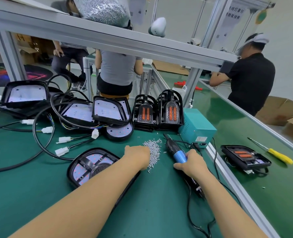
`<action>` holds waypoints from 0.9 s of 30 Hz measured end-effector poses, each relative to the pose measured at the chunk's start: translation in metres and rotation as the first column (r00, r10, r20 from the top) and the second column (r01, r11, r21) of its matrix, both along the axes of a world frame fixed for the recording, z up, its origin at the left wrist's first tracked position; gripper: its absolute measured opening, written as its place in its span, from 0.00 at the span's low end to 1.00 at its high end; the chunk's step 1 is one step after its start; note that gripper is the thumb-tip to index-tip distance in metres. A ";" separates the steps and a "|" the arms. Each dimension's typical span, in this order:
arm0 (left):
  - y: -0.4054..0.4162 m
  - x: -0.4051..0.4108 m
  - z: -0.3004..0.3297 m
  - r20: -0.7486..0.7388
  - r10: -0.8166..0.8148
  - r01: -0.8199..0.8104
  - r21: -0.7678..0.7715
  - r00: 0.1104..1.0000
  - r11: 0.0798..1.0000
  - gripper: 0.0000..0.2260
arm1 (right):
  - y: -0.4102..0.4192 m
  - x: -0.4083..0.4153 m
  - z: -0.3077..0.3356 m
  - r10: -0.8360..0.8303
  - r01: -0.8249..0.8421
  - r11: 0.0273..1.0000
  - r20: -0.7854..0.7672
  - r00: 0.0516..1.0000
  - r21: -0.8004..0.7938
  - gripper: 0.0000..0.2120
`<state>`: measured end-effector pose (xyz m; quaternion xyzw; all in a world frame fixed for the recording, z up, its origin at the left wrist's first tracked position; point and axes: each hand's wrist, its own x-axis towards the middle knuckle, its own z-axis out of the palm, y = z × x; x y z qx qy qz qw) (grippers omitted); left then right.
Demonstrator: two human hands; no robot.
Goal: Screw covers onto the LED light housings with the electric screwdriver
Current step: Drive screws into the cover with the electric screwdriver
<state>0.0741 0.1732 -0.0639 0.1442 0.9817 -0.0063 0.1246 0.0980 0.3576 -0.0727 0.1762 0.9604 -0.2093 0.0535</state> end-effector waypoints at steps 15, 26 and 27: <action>-0.026 -0.002 0.018 0.018 0.166 -0.128 0.717 0.986 0.685 0.06 | 0.009 -0.001 0.002 0.032 -0.041 0.962 -0.039 0.999 -0.270 0.13; -0.094 0.055 0.027 0.549 0.024 -0.493 0.768 0.835 -0.408 0.04 | -0.026 0.001 0.094 -0.293 -0.312 0.324 -0.409 0.864 -0.893 0.11; -0.096 0.061 0.026 0.567 -0.023 -0.510 0.723 0.824 -0.465 0.04 | -0.033 0.003 0.101 -0.338 -0.372 0.225 -0.430 0.837 -0.901 0.11</action>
